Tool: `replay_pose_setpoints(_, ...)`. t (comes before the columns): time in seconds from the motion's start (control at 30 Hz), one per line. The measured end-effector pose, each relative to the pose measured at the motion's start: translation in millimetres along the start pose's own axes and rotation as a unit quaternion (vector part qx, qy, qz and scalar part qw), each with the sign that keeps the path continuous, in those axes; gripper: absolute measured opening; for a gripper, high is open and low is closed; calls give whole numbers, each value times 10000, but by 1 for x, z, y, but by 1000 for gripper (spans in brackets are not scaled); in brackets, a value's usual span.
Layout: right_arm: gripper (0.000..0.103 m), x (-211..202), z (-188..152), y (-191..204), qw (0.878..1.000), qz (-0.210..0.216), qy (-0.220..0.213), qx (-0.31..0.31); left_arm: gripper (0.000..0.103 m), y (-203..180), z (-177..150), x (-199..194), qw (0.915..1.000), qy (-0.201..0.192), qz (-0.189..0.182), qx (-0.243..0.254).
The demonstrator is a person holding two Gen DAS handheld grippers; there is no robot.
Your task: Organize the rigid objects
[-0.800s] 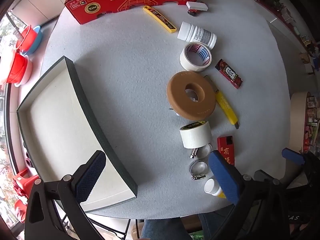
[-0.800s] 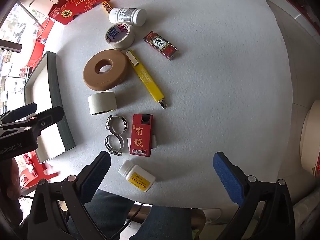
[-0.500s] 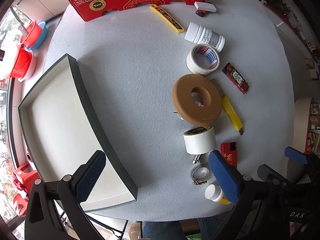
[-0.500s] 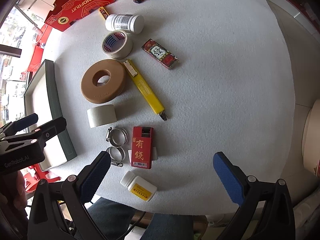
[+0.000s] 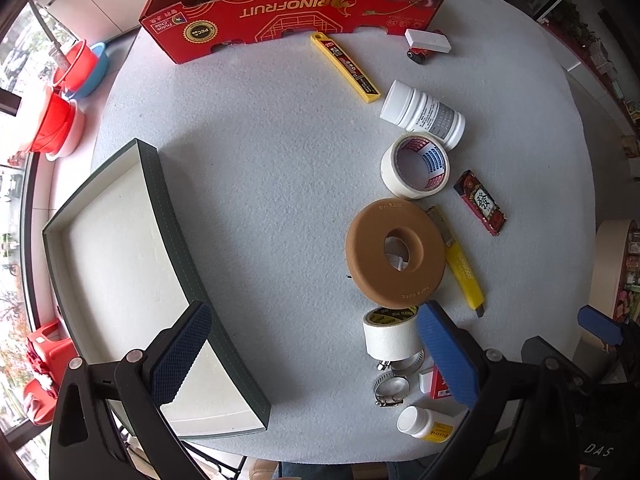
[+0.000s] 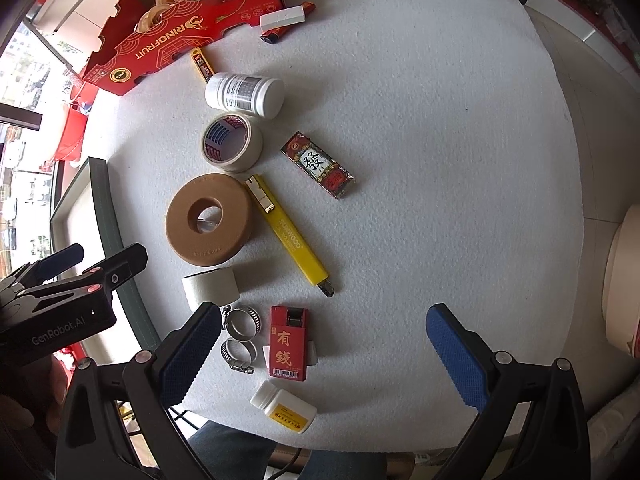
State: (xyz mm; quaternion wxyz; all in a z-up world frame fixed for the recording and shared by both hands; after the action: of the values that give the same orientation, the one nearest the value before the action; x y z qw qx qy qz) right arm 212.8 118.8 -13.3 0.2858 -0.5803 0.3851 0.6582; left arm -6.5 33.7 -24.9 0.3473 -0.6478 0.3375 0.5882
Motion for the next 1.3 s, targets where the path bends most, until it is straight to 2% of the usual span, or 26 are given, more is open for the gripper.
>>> replay_pose_setpoints(0.3,103,3,1,6,10000,13,38,-76,103,-1,1,1,9999,118,71,36)
replay_pose_setpoints(0.5,103,6,4,12,9998,-96,105,-159,103,3,4,2,9999,24,142,-18)
replay_pose_setpoints(0.8,103,7,7,17,9996,-105,79,-237,103,8,5,0,9998,97,169,-20)
replay_pose_setpoints(1.3,103,10,0,6,9999,-57,132,-85,103,8,17,16,9993,-9,356,-73)
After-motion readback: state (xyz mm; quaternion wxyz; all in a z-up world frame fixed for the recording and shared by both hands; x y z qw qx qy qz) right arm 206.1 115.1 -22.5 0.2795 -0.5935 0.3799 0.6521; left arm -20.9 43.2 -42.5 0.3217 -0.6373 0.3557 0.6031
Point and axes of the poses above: each gripper's, at about its wrist camera, not at the fingertips, and x roughly the way its jaws point, y to its left, z to its top, the point moved 1 cm from there along x, roughly the way its jaws point, and after that the axes turned 7 degrees about -x, right-handed, at the moved point
